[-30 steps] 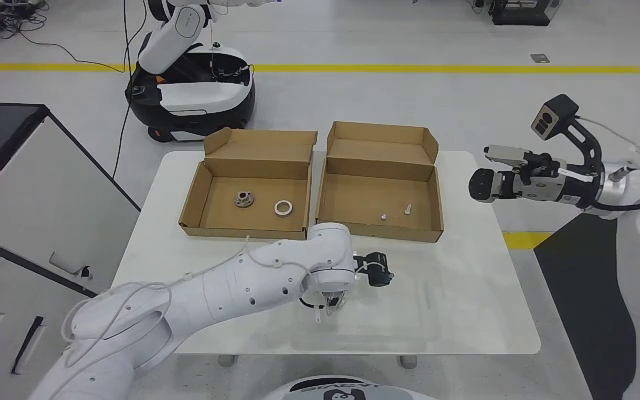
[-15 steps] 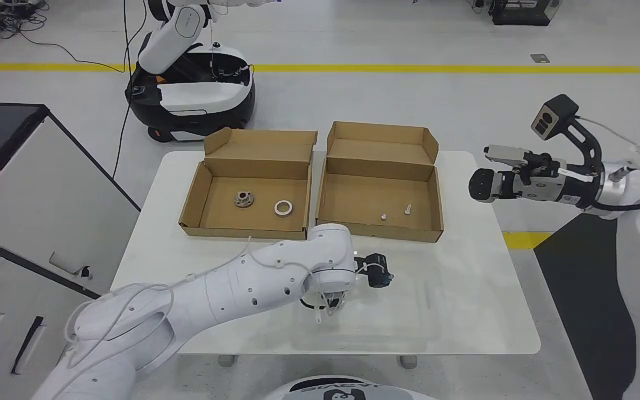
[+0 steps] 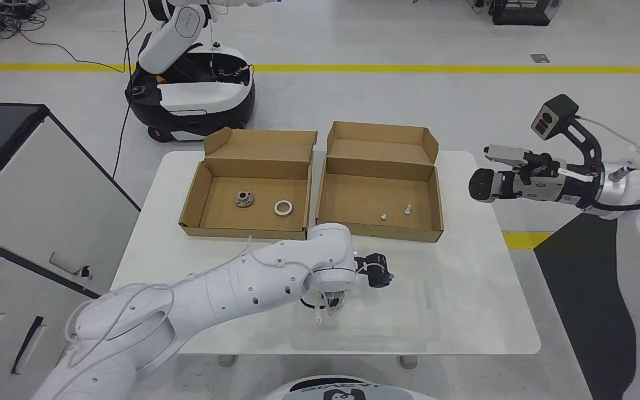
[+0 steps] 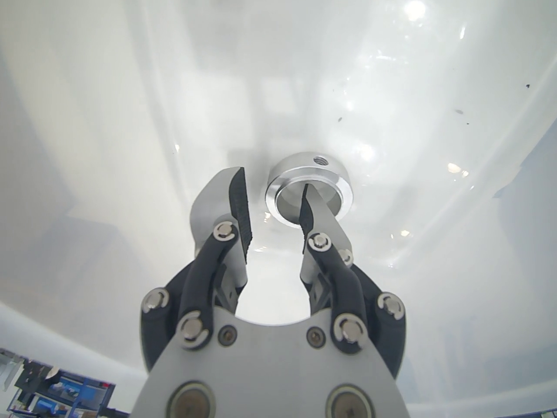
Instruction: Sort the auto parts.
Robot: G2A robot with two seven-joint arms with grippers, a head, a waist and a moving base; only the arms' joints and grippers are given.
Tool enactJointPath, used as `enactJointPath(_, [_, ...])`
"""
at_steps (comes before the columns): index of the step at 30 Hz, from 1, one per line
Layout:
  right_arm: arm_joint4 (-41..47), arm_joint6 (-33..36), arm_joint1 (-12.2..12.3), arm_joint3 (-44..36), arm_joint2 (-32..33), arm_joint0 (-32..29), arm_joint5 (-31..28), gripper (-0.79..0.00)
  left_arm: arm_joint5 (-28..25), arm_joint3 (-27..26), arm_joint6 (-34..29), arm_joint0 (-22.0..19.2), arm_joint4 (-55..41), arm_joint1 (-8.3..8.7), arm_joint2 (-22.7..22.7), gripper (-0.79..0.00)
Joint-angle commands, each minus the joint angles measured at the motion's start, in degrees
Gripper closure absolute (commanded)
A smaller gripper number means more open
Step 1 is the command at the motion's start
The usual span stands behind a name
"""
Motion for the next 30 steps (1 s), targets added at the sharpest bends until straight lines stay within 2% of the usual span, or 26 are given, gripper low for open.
enactJointPath(1, [0.0,0.0,0.0,0.0,0.0,0.0,0.0,-0.785,-0.1,0.4,0.1,0.0,-0.2,-0.09,0.3,-0.302])
enactJointPath(2, [0.0,0.0,0.0,0.0,0.0,0.0,0.0,-0.785,-0.1,0.6,0.1,-0.1,-0.3,-0.13,0.4,-0.252])
enactJointPath(4, [0.0,0.0,0.0,0.0,0.0,0.0,0.0,-0.785,-0.1,0.8,0.1,-0.3,-0.4,-0.22,0.5,0.000])
enactJointPath(17, [0.0,0.0,0.0,0.0,0.0,0.0,0.0,-0.785,1.6,-4.0,-0.7,-2.5,-1.5,0.52,-1.6,0.000])
enactJointPath(30, [0.0,0.0,0.0,0.0,0.0,0.0,0.0,-0.785,3.7,-16.1,-0.7,-8.3,-7.0,3.64,-5.9,0.000])
